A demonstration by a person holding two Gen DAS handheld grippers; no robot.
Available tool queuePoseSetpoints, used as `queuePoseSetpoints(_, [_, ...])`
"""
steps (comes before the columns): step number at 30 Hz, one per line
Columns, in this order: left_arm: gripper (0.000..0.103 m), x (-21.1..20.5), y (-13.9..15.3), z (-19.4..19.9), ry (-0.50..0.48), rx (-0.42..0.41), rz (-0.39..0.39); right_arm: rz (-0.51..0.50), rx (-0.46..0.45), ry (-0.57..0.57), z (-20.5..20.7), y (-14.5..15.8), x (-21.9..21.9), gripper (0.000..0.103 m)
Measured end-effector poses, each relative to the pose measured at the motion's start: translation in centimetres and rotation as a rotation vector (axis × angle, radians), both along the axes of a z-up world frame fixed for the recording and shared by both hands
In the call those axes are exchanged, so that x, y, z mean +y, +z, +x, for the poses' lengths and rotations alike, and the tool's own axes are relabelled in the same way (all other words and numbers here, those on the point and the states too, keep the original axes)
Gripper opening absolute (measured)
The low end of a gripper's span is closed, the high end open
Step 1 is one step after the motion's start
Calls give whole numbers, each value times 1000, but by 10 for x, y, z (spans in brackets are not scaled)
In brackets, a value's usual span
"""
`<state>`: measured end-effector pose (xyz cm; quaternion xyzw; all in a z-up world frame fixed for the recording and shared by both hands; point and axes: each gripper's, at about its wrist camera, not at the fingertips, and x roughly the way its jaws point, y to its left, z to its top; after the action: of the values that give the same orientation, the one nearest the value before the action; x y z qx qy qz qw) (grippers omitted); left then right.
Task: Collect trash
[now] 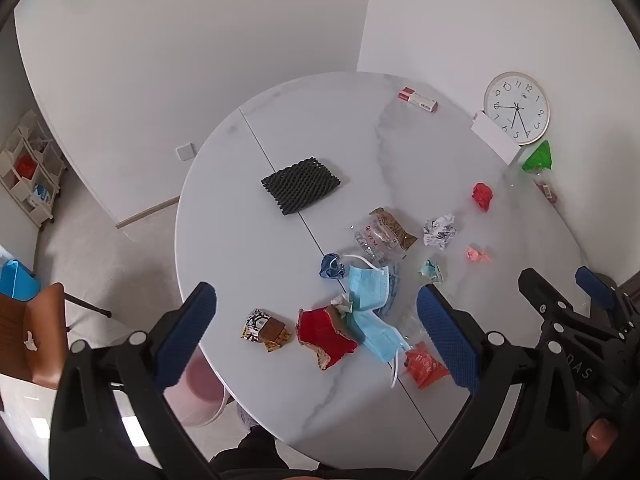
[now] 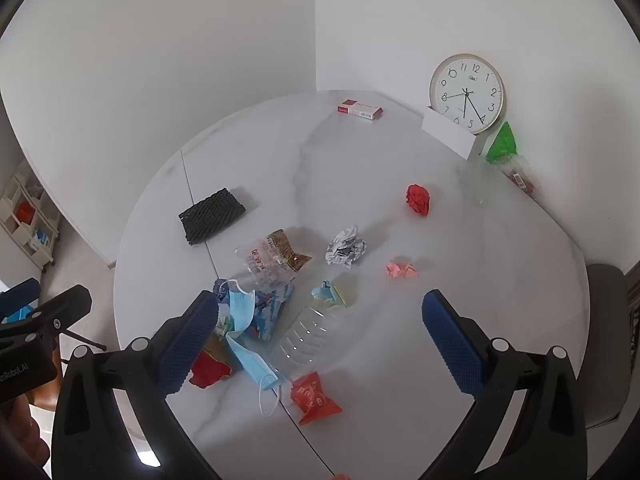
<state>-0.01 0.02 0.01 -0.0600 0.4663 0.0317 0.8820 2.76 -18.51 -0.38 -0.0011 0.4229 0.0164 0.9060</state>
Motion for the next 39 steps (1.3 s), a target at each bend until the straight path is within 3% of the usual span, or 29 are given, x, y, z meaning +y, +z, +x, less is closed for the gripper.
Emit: queuePoseSetpoints(39, [96, -5, -2, 0, -6, 13, 1, 8, 2, -2, 0, 0, -1, 101])
